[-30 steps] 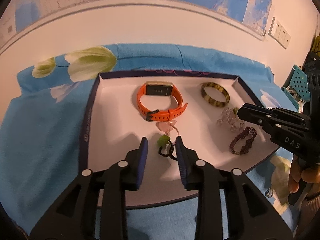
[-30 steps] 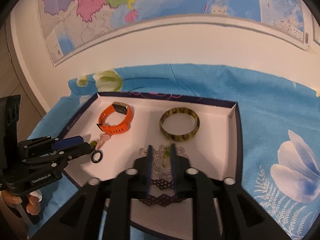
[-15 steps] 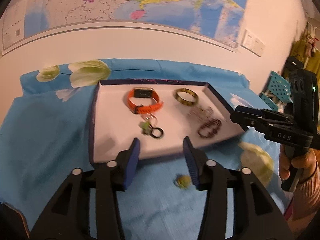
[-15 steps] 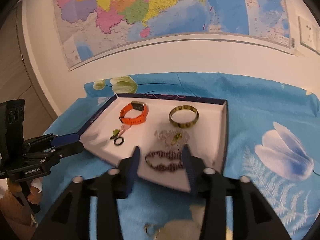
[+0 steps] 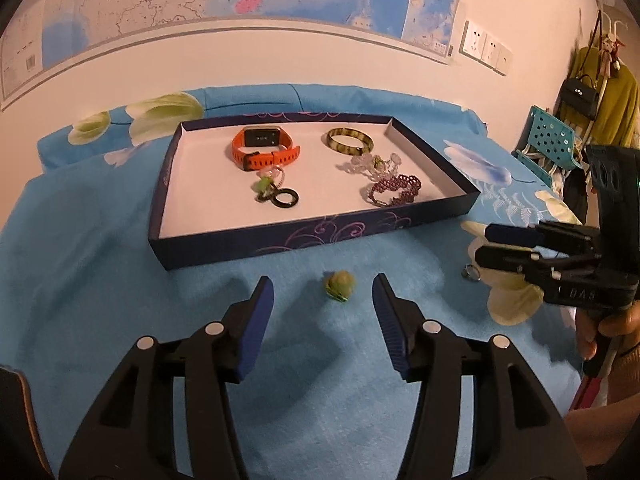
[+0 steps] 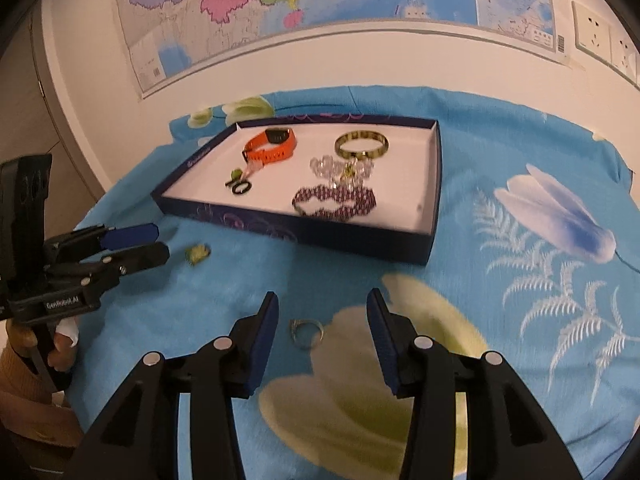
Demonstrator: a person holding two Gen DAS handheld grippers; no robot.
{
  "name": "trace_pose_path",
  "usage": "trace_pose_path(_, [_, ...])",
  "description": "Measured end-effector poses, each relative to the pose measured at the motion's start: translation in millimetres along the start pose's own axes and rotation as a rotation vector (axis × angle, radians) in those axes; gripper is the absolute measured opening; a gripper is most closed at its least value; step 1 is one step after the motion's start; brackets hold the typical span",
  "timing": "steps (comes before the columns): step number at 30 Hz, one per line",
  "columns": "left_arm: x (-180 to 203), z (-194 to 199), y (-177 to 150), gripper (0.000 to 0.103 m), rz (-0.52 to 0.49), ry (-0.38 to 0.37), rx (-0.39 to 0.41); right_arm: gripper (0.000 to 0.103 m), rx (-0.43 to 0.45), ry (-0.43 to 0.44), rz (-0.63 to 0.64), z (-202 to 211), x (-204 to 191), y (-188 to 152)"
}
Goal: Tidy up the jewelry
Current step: 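Withdraw both tools from the box toward the last loose pieces, then grasp the round green bead with the left tool while the right tool grasps the silver ring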
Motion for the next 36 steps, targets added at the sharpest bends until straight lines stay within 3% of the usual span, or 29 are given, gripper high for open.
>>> trace_pose_path(7, [6.6, -7.6, -1.9, 0.051, -0.028, 0.006, -0.025, 0.044, -0.016, 0.003, -0.011, 1.5, -2.5, -13.7])
trace_pose_path(17, [16.1, -33.2, -1.6, 0.038, -0.061, -0.005, -0.089, 0.044, -0.009, 0.015, -0.020, 1.4, -4.9, -12.9])
trace_pose_path(20, [19.1, -40.9, -7.1, 0.034, -0.071, 0.003, -0.126, 0.044, -0.013, 0.018, -0.024, 0.0, -4.9, -13.4])
trace_pose_path(24, [20.9, -38.7, -9.3, 0.019, -0.068, -0.001, -0.126, 0.044, -0.017, 0.022, -0.026, -0.1, -4.8, -14.3])
trace_pose_path(36, [15.9, -14.3, -20.9, 0.018, -0.011, -0.006, -0.116, 0.044, -0.024, 0.007, 0.016, -1.2, -10.0, -17.2])
Point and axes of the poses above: each gripper's, at about its wrist camera, not at the fingertips, and z roughly against the way its jaws point, x to its right, y to its top, the point moved 9 cm from there along -z, roughly the way its jaws point, and after that the axes turned 10 degrees about x, right-handed, at the moved point
